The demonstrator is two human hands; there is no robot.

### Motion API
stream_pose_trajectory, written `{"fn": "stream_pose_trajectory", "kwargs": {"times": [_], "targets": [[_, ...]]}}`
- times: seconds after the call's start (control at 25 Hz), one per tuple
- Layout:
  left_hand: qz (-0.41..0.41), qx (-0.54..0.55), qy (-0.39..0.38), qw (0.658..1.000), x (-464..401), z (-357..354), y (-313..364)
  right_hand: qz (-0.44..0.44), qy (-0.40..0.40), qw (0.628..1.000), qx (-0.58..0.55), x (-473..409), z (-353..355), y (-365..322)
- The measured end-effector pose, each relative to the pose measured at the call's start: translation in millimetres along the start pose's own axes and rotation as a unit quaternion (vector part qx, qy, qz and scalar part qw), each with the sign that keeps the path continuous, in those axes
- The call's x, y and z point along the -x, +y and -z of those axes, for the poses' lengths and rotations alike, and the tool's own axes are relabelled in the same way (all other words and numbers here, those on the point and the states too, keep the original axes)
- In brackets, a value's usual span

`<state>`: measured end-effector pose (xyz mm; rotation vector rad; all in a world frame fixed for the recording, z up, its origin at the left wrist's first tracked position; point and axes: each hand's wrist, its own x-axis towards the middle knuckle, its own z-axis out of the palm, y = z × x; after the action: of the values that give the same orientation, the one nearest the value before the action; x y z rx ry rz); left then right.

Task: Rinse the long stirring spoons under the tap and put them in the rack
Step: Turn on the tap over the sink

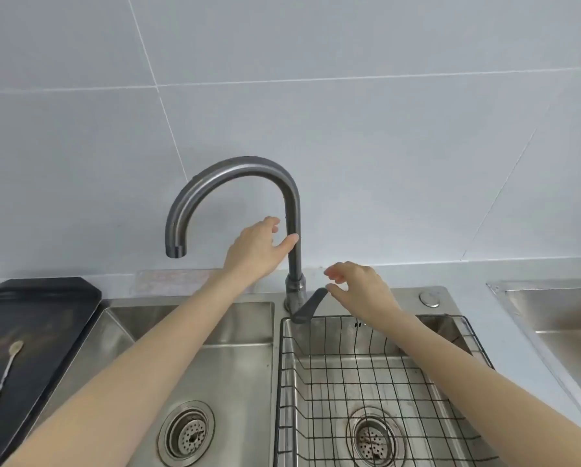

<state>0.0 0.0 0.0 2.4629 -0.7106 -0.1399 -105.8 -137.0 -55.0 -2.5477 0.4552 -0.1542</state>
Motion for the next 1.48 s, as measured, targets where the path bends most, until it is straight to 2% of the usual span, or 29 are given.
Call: {"fn": "stream_pose_trajectory", "kwargs": {"times": [0.2, 0.32, 0.68, 1.48], "targets": [[0.012, 0.126, 0.02, 0.992, -21, -10, 7, -0.003, -0.036, 0.999, -0.017, -16, -23, 10], [0.019, 0.167, 0.049, 0.985, -29, -16, 13, -0.009, -0.02, 1.0, -0.021, -21, -30, 12], [0.011, 0.111, 0.095, 0.989, -30, -25, 18, -0.013, -0.001, 1.0, -0.016, -18, -33, 10], [0.01, 0.123, 0.109, 0.986, -29, -28, 16, -0.006, -0.014, 1.0, -0.004, -4, -34, 5]]}}
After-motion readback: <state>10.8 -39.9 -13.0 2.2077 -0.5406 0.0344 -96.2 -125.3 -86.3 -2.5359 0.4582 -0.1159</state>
